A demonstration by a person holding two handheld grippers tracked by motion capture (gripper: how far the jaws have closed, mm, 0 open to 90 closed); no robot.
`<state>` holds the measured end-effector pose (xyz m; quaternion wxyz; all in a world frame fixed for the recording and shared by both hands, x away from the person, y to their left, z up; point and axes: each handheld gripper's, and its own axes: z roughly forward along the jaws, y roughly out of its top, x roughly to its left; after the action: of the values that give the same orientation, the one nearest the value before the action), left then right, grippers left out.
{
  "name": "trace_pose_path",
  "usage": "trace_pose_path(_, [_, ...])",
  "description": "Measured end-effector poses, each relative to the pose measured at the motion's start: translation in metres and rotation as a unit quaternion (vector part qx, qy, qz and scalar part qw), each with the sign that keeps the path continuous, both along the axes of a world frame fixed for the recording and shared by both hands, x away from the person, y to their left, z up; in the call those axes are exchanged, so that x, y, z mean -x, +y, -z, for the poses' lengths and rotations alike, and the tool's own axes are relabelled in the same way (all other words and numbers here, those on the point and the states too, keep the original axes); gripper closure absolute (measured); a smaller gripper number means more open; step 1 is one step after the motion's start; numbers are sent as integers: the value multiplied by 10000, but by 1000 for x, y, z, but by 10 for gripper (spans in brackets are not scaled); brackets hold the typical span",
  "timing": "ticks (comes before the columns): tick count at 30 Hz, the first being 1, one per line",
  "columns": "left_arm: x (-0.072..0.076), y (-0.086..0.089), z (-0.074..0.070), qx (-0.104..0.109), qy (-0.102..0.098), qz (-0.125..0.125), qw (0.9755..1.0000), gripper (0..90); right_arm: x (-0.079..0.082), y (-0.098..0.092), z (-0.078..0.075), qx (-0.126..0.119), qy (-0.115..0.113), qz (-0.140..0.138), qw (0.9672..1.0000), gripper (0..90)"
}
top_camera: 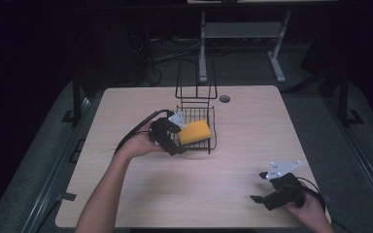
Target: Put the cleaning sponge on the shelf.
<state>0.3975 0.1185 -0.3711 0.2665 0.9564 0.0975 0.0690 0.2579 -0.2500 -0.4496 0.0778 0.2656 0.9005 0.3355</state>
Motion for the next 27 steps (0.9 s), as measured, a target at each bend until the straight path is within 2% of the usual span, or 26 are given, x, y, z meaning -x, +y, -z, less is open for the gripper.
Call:
trace_pose_path(2, [3,2,1,-41,5,-2,10000,187,0,0,0,0,1,-6,10000,133])
trace_pose_path(11, [17,11,8,25,47,-7,10000,186,0,0,1,31,34,13,10000,133])
trace_pose_path(12, [19,13,10,76,59,-45,9999,186,-1,0,1,38,27,8,10000,133])
trace_pose_path(18, [28,19,17,56,138,-119,9998,186,0,1,1,49,28,22,10000,133])
trace_pose_path(24, [36,26,19,116,107,-175,9997,186,0,1,1,51,23,-4,10000,133])
trace_pose_path(27, [38,28,20,18,121,-163,9998,185,0,1,1,69,23,6,10000,134])
